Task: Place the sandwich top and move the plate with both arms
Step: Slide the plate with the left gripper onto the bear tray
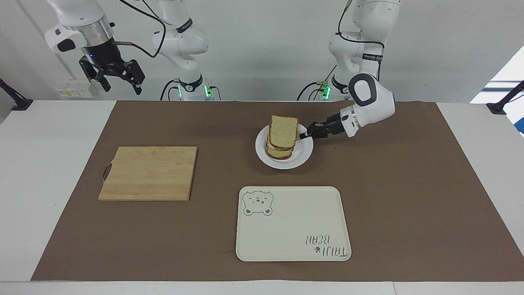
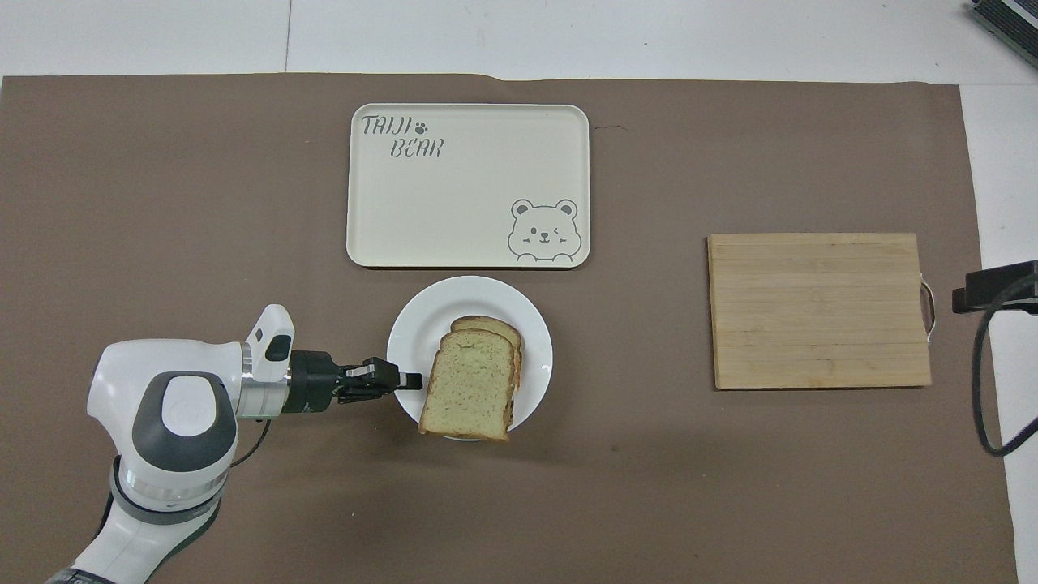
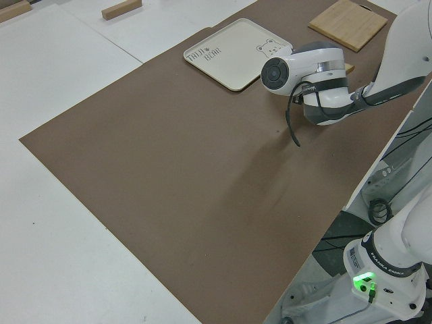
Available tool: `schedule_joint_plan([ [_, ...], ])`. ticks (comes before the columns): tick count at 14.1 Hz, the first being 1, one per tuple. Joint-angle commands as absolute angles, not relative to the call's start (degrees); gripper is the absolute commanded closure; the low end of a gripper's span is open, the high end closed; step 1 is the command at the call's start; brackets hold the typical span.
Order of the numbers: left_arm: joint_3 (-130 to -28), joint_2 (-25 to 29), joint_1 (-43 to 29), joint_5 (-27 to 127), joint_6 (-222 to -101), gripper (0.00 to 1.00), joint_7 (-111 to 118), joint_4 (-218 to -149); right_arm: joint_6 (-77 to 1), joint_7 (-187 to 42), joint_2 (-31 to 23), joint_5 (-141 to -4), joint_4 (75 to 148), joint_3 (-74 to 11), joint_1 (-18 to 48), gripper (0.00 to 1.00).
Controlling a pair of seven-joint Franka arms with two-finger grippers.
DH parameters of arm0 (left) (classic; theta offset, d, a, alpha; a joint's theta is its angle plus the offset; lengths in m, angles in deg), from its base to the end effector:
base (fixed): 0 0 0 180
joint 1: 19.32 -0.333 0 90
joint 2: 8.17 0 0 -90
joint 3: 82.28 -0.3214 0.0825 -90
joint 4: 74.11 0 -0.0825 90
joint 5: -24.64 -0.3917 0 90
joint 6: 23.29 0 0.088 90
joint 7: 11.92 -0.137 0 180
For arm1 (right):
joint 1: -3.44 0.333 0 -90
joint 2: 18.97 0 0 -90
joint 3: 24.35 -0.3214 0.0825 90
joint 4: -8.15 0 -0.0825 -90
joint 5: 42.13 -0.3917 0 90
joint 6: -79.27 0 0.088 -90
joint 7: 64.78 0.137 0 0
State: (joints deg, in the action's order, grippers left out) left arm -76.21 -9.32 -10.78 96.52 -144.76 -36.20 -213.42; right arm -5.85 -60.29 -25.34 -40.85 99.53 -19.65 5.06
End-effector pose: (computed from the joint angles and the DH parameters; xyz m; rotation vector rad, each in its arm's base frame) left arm 0.4476 -0.1862 0.2951 2.1702 0.2161 -0.1941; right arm 0.5167 -0.0336 0.6408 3.1215 -0.2087 0.0027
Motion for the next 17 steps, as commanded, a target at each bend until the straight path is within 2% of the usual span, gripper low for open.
schedule_joint_plan([
  [1, -76.2, -7.1, -14.3, 94.2, -140.7, 1.0, -34.4, -209.2, -6.0, -59.9, -26.1, -41.8, 100.0, -20.0, 4.5, 0.0],
  [10, -76.5, 0.6, -17.9, 90.9, -138.2, 1.0, -34.3, -195.5, -6.8, -60.3, -25.7, -42.1, 99.6, -20.0, 4.4, 0.0],
  [17, -76.4, 4.0, -20.5, 87.6, -135.5, 1.0, -31.5, -188.9, -6.7, -60.1, -25.7, -42.0, 99.6, -20.0, 4.5, 0.0],
])
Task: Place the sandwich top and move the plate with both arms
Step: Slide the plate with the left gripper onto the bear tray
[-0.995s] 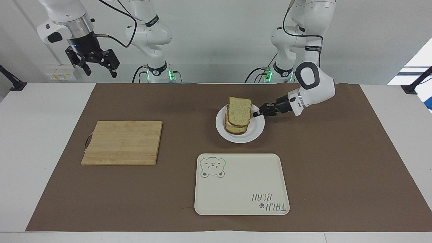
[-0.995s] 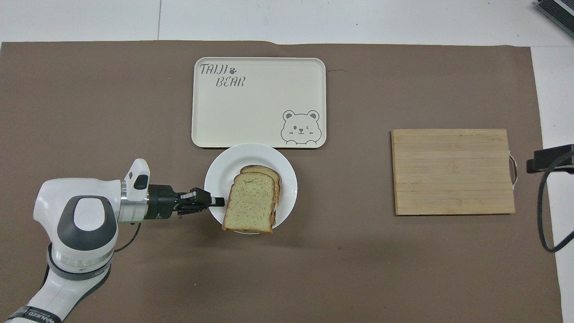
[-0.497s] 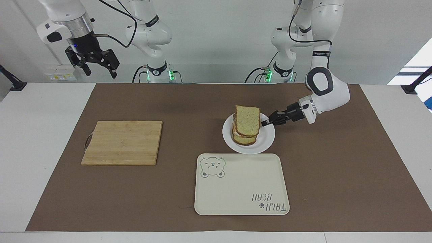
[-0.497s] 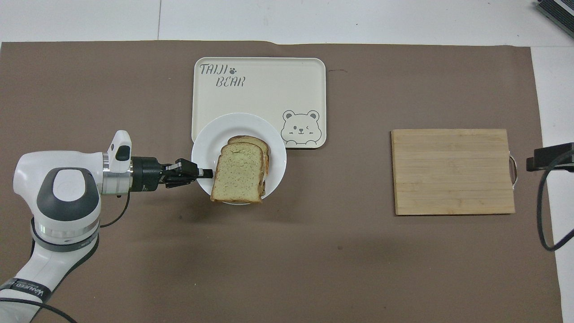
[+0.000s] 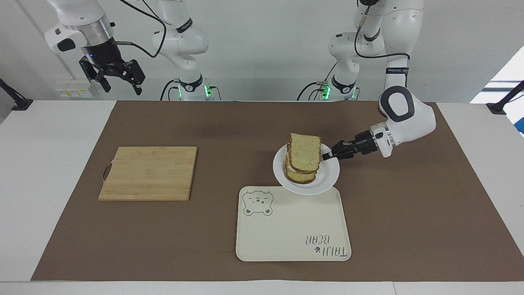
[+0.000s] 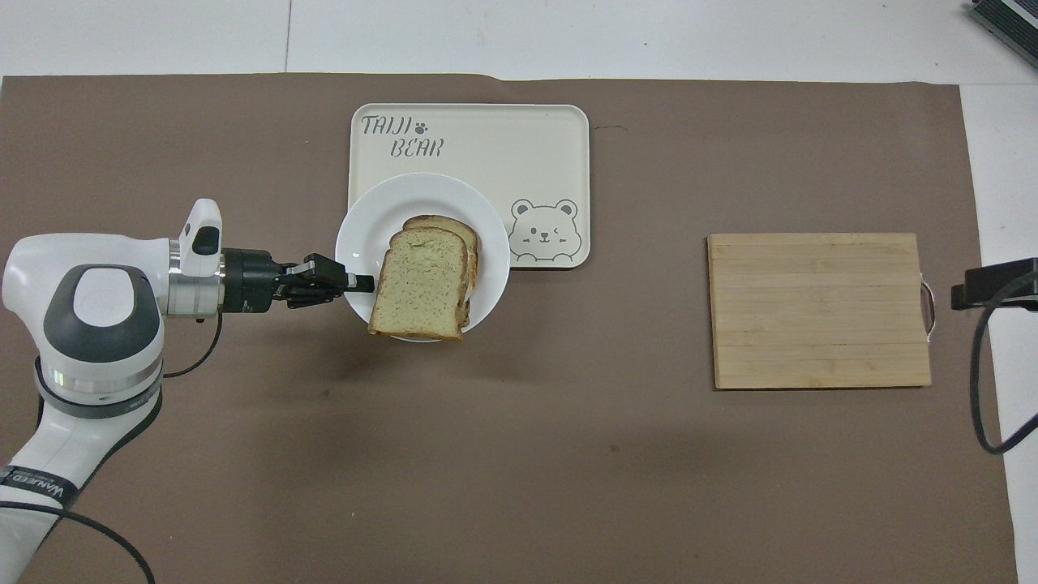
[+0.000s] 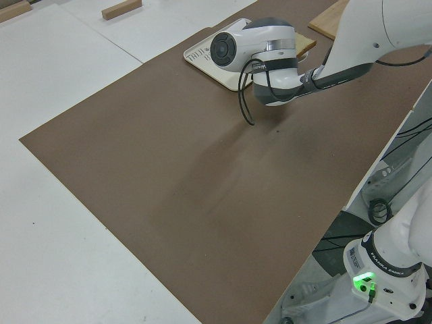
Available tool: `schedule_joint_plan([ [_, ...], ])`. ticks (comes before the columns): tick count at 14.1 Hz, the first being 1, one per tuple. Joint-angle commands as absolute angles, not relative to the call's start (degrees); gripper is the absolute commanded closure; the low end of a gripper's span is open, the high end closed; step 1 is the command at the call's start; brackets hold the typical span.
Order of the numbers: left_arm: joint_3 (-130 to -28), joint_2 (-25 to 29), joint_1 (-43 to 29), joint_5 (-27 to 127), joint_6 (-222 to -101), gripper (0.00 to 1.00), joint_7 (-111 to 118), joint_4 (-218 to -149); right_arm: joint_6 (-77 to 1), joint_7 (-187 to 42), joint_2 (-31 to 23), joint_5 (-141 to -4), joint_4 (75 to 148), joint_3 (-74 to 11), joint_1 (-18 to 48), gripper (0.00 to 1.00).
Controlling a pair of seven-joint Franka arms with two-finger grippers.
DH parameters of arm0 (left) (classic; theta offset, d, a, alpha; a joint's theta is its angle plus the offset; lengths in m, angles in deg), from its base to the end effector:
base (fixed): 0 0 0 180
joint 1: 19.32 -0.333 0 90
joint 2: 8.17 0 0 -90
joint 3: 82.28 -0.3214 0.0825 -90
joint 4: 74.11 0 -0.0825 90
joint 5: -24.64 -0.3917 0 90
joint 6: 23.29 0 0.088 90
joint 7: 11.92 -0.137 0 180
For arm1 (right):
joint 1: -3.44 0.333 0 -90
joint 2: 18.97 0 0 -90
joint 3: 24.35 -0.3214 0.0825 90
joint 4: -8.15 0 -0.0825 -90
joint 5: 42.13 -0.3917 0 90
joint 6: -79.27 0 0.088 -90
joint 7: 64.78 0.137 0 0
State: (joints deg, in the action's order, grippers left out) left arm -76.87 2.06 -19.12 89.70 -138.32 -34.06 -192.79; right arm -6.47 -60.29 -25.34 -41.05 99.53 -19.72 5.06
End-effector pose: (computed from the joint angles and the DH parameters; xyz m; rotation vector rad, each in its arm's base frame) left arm 0.5687 -0.1341 0.3396 2.1453 0.1866 -0.0878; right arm 0.5182 -0.0325 0.6418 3.1250 -0.2065 0.0196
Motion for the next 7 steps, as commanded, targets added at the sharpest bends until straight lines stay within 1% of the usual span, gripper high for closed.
schedule_joint_plan([
  [1, -76.3, 4.7, -20.5, 86.1, -135.4, 1.0, -31.4, -187.8, -6.7, -60.1, -25.7, -42.0, 99.6, -20.0, 4.5, 0.0],
  [4, -75.9, 7.9, -19.7, 80.6, -136.3, 1.0, -29.5, -182.7, -6.7, -60.1, -25.7, -42.0, 99.6, -20.0, 4.5, 0.0],
  [7, -75.4, 10.7, -19.3, 80.5, -136.0, 1.0, -28.4, -180.4, -6.7, -60.1, -25.7, -42.0, 99.6, -20.0, 4.5, 0.0],
])
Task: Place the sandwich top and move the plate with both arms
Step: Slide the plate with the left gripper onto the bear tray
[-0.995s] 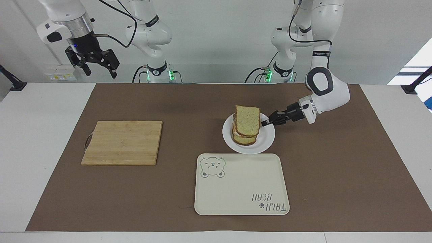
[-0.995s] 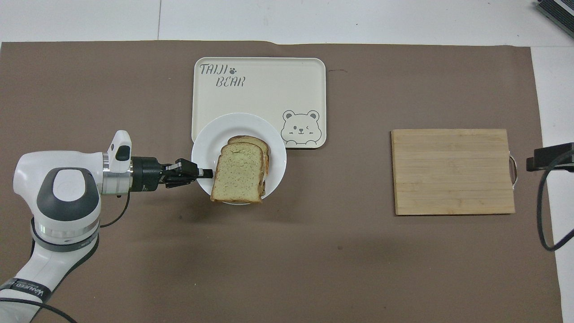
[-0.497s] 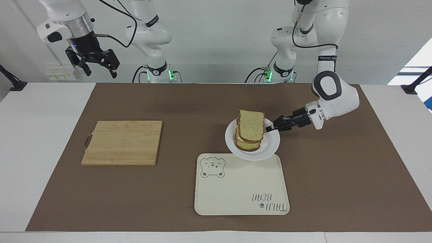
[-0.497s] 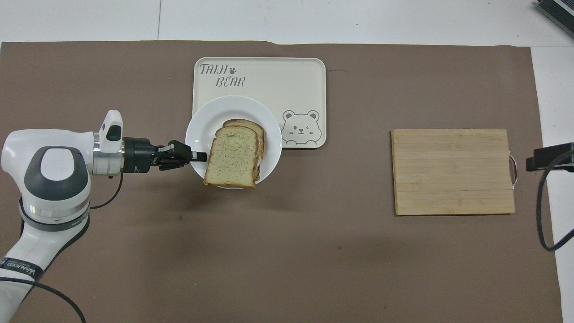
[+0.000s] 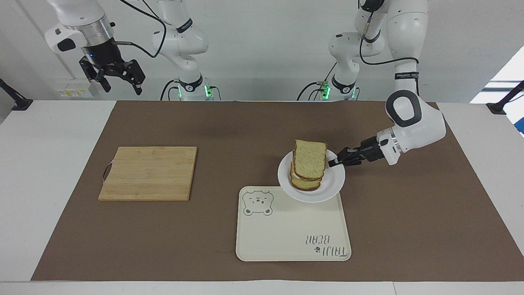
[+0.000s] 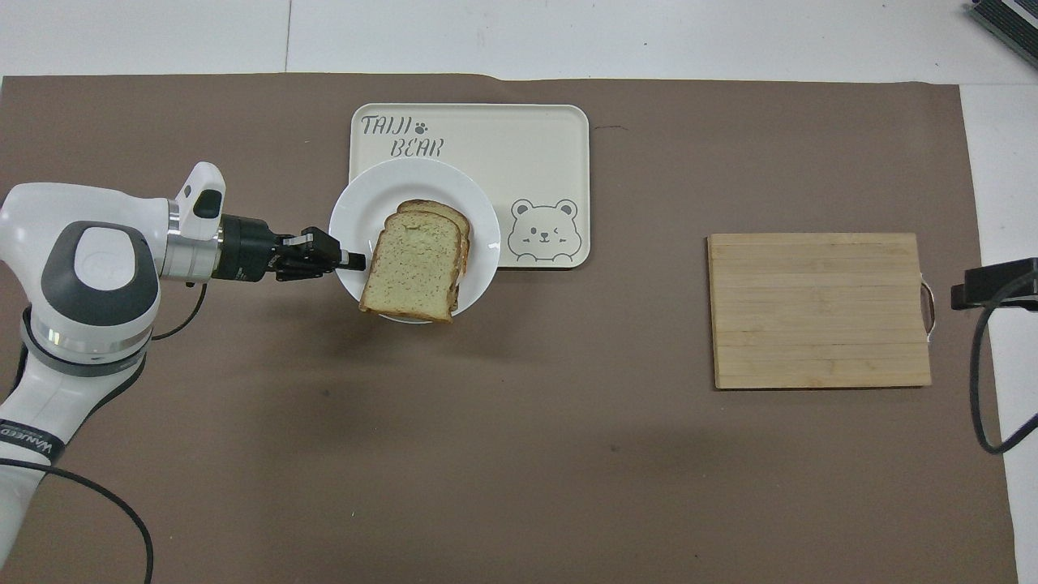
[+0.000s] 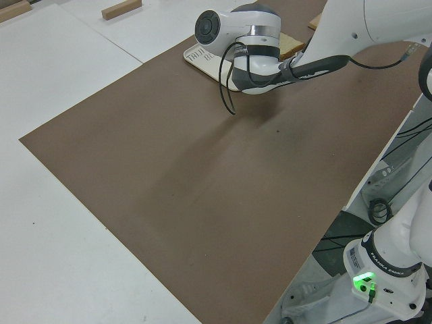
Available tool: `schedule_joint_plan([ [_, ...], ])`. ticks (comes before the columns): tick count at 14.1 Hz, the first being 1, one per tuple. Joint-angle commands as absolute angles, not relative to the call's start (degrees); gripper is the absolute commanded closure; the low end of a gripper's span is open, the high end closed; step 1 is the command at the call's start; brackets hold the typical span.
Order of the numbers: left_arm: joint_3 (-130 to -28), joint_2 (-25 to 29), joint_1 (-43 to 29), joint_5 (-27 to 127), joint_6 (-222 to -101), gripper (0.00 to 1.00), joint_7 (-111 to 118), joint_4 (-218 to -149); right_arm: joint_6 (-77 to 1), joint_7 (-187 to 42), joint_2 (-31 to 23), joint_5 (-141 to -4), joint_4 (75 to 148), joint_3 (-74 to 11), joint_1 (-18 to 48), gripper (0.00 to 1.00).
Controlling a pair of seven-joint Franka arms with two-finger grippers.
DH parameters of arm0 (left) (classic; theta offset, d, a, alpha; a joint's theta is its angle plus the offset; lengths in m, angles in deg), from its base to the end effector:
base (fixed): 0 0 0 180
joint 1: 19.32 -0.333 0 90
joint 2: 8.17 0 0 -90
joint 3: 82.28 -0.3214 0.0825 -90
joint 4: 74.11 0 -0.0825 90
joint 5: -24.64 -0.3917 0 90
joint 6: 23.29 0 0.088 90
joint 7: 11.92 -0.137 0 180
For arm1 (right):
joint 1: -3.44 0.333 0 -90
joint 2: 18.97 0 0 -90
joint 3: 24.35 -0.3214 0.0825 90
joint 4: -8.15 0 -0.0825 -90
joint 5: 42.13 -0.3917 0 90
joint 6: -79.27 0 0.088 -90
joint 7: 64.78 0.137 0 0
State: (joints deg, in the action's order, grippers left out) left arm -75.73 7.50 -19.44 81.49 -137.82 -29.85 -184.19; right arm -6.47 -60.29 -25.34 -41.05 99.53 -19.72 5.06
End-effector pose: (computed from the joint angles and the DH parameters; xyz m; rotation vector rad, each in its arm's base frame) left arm 0.6038 -0.1394 0.3425 2.2415 0.1260 -0.1120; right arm 0.5182 -0.0325 0.6418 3.1250 -0.2065 0.0196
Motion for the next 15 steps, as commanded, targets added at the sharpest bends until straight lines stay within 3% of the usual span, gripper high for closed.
schedule_joint_plan([
  [1, -75.4, 12.7, -19.2, 80.5, -135.6, 1.0, -28.5, -178.9, -6.7, -60.1, -25.7, -42.0, 99.6, -20.0, 4.5, 0.0],
  [7, -72.9, 22.0, -20.8, 81.5, -135.4, 1.0, -28.9, -170.8, -6.7, -60.1, -25.7, -42.0, 99.6, -20.0, 4.5, 0.0],
  [15, -71.4, 28.7, -21.3, 87.0, -137.5, 1.0, -33.0, -164.5, -6.7, -60.1, -25.7, -42.0, 99.6, -20.0, 4.5, 0.0],
])
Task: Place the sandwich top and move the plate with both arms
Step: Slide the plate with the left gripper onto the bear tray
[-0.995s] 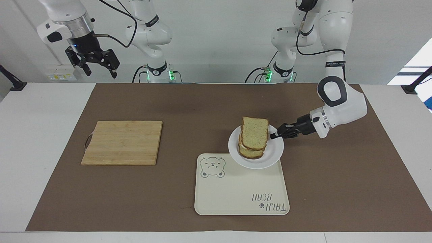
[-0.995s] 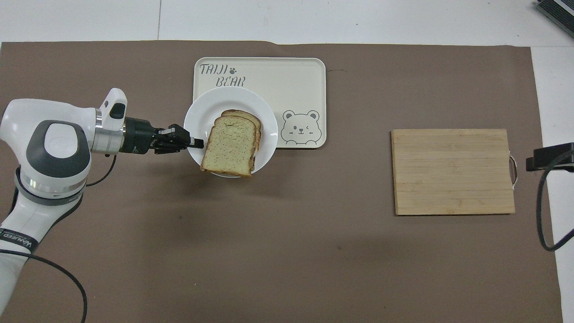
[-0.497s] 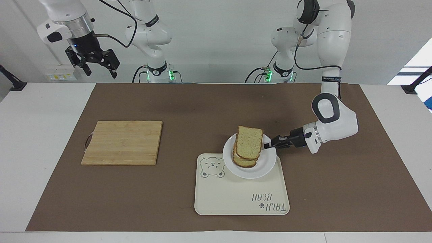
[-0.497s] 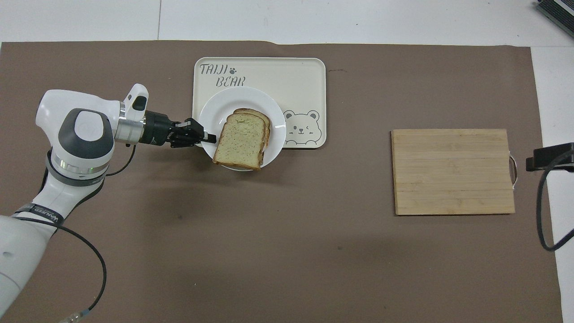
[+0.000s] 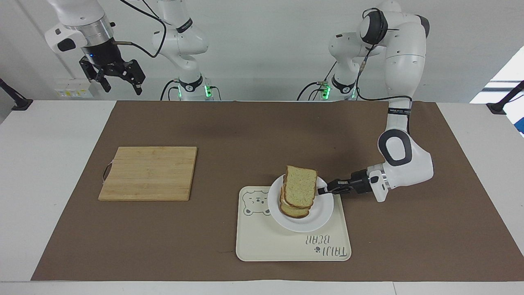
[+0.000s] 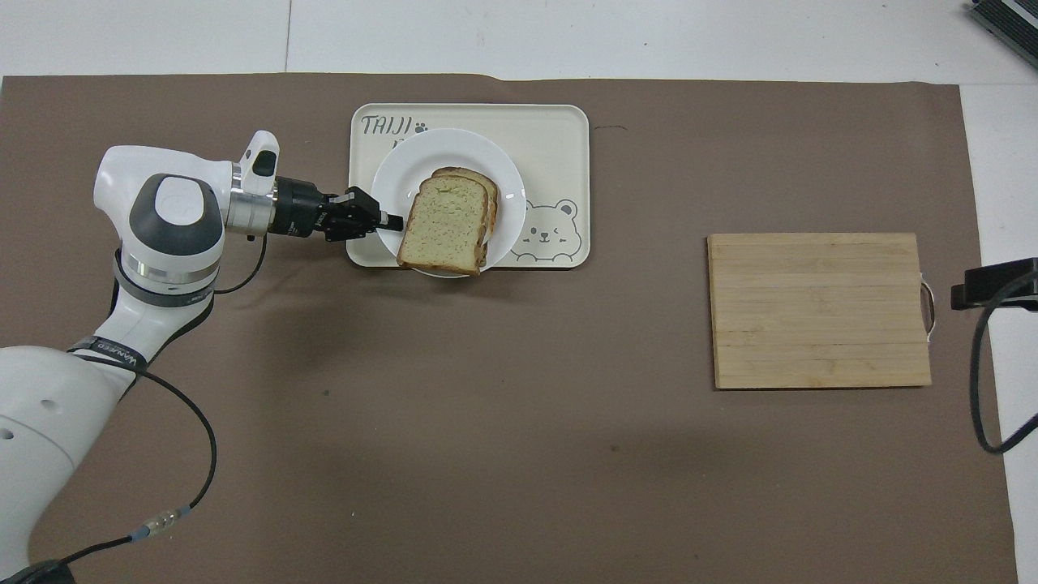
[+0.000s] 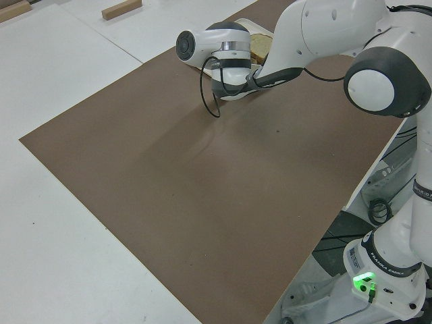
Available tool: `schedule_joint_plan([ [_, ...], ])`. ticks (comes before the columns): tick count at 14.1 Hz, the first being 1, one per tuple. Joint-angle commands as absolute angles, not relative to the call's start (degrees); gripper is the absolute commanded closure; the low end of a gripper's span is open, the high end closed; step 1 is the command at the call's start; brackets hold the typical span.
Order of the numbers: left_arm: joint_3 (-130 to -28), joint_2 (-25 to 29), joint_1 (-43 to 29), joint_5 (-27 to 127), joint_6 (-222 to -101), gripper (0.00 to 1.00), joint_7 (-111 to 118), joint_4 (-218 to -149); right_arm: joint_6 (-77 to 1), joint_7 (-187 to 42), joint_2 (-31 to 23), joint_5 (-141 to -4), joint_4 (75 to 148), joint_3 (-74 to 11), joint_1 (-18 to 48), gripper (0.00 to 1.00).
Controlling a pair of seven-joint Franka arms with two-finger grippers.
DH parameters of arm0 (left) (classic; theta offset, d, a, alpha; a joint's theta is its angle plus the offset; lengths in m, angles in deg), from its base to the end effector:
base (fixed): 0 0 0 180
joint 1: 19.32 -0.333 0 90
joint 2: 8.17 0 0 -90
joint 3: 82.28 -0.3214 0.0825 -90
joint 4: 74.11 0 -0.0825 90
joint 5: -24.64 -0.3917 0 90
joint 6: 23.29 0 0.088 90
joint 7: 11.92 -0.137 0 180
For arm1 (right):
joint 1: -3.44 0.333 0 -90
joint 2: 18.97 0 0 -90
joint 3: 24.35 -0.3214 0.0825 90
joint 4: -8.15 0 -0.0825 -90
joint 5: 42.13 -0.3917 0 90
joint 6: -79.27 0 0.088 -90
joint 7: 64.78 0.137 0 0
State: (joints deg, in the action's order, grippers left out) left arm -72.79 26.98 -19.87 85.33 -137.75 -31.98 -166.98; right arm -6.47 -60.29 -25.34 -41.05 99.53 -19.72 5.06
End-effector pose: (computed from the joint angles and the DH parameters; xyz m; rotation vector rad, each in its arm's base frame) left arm 0.6775 -0.1704 0.2658 2.1262 0.1248 -0.1410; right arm 0.5182 -0.0325 0.6418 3.1250 -0.2065 0.0196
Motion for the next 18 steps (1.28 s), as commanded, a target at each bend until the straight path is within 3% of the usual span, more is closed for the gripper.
schedule_joint_plan([
  [1, -71.4, 28.9, -21.2, 87.0, -138.8, 1.0, -33.0, -164.2, -6.7, -60.1, -25.7, -42.0, 99.6, -20.0, 4.5, 0.0],
  [13, -68.0, 34.0, -22.2, 89.3, -142.3, 1.0, -36.1, -161.8, -6.7, -60.1, -25.7, -42.0, 99.6, -20.0, 4.5, 0.0],
  [14, -68.0, 34.0, -22.1, 89.3, -142.3, 0.95, -36.1, -161.8, -6.7, -60.1, -25.7, -42.0, 99.6, -20.0, 4.5, 0.0],
  [15, -68.0, 34.0, -22.1, 89.3, -142.3, 0.34, -36.2, -161.8, -6.7, -60.1, -25.7, -42.0, 99.6, -20.0, 4.5, 0.0],
  [16, -68.0, 34.0, -22.2, 89.2, -142.0, 0.07, -36.2, -161.8, -6.7, -60.1, -25.7, -42.0, 99.6, -20.0, 4.5, 0.0],
  [17, -67.9, 34.0, -22.4, 89.2, -141.7, 0.0, -36.2, -161.7, -6.7, -60.1, -25.7, -42.0, 99.6, -20.0, 4.5, 0.0],
  [18, -67.9, 33.9, -22.7, 89.2, -141.5, 0.0, -36.2, -161.7, -6.7, -60.1, -25.7, -42.0, 99.6, -20.0, 4.5, 0.0],
])
